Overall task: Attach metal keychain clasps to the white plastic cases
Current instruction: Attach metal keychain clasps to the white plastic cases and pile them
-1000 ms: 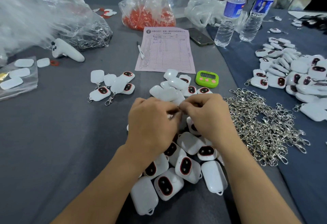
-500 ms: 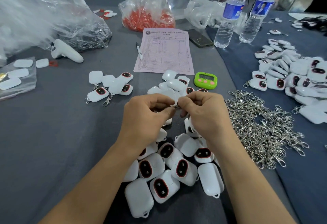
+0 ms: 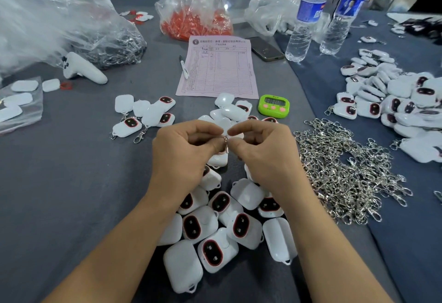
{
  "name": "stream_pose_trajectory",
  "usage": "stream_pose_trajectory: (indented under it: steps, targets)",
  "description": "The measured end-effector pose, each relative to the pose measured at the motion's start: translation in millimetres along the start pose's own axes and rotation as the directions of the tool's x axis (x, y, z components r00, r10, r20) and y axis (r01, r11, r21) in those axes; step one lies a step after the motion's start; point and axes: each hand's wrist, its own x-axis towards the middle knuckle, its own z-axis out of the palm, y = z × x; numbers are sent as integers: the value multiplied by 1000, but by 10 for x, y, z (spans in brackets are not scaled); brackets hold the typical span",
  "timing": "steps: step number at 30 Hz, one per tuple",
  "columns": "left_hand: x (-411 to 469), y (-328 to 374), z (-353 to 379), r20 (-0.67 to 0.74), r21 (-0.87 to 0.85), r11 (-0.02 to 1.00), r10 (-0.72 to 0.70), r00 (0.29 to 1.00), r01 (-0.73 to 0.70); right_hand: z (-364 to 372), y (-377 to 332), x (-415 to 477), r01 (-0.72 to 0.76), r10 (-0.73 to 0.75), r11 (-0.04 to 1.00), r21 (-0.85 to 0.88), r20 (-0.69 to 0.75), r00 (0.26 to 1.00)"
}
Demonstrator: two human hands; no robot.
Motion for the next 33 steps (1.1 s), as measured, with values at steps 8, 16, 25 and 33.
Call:
stream_pose_trajectory:
  steps: [8,16,25,33]
  targets:
    - [-5,4,-11,-26,96,995,42,999,-39,-13,11,10,-24,23,1000,3,122,992]
    - [-10,6,17,-6,75,993,94,996,-94,12,-1,-4,-12,8,995,96,38,999]
    - [-15,12,-21,74,127,990,53,996,-62,21,5,-3,95,-95,995,0,-58,994]
    - [19,3,-45,103,49,997,-72,992,67,27,-10,-49,220,-225,973,-64,-91,970]
